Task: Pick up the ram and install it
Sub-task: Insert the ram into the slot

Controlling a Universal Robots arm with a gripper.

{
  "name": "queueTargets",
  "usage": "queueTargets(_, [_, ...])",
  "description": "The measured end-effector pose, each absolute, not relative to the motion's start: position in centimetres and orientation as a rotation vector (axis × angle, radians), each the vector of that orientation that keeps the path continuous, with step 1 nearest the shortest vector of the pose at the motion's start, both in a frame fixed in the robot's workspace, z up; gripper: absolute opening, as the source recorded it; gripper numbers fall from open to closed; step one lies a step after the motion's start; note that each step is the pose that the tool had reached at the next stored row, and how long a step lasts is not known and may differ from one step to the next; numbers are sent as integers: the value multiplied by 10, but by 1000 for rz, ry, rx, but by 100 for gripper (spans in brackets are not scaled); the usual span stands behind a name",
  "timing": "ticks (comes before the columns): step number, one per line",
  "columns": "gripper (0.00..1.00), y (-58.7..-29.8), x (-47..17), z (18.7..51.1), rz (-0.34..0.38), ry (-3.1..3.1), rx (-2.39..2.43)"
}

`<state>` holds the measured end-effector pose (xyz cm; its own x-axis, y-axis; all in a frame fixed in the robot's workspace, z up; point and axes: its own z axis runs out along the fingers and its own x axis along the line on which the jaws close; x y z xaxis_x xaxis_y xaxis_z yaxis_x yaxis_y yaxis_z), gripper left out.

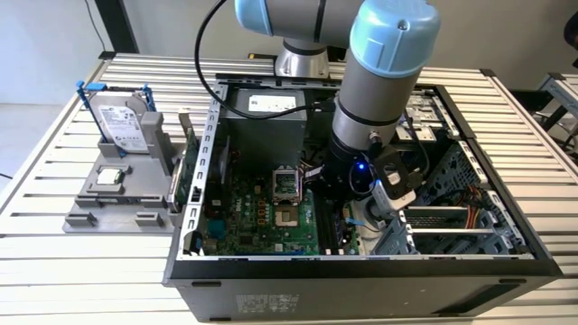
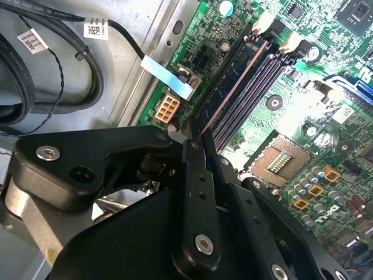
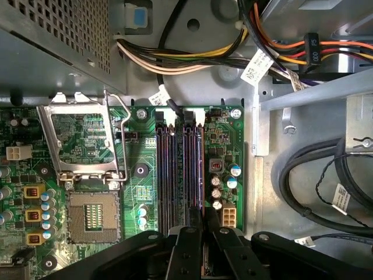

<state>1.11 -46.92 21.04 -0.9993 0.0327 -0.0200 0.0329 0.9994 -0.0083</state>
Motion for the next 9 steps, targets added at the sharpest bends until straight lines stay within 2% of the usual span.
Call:
queueTargets(2, [0, -469, 11, 210, -13, 3121, 51])
queueTargets(3, [100, -469, 11, 210, -10, 3121, 51])
queueTargets(9, [100, -469, 11, 217, -13, 3122, 51])
